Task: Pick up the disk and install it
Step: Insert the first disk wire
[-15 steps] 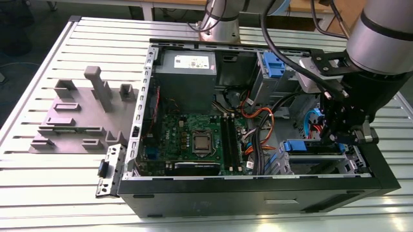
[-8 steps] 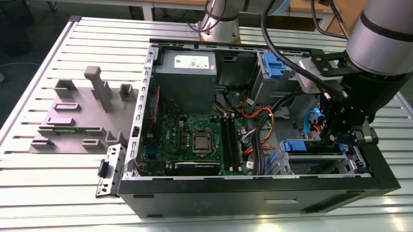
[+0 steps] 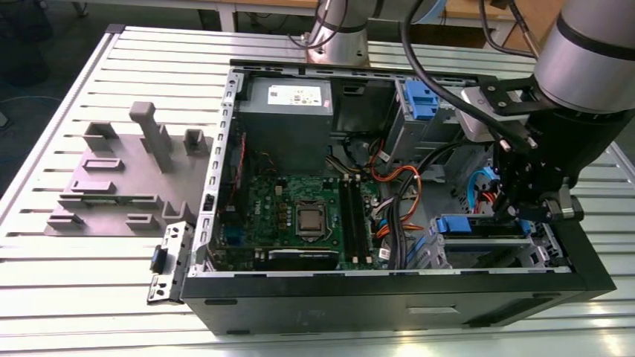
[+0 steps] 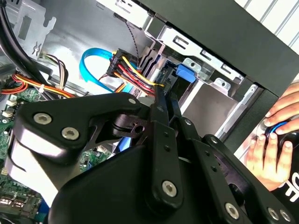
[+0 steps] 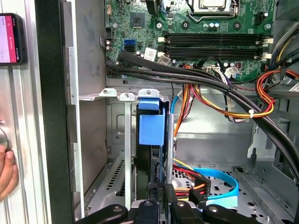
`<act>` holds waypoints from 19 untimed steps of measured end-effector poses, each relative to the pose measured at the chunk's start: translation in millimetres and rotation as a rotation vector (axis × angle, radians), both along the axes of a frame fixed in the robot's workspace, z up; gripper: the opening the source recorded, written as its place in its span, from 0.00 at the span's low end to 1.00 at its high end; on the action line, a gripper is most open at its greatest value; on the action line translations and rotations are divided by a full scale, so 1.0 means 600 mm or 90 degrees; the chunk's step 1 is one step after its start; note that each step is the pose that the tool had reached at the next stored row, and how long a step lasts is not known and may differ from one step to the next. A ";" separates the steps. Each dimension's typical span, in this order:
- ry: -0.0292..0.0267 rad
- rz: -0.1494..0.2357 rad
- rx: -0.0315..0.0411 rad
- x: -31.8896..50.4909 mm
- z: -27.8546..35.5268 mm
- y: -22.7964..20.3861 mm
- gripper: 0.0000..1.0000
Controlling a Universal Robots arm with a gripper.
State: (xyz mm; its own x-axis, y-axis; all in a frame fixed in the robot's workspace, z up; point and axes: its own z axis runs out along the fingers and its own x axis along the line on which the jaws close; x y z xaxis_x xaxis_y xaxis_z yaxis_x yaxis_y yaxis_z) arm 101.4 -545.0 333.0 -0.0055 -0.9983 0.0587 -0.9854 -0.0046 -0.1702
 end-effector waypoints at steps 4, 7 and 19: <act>0.0000 -0.004 -0.0002 0.000 -0.001 0.0000 0.17; 0.0000 -0.004 0.0000 0.000 -0.002 0.0000 0.17; 0.0000 -0.004 -0.0001 0.000 -0.010 -0.0001 0.17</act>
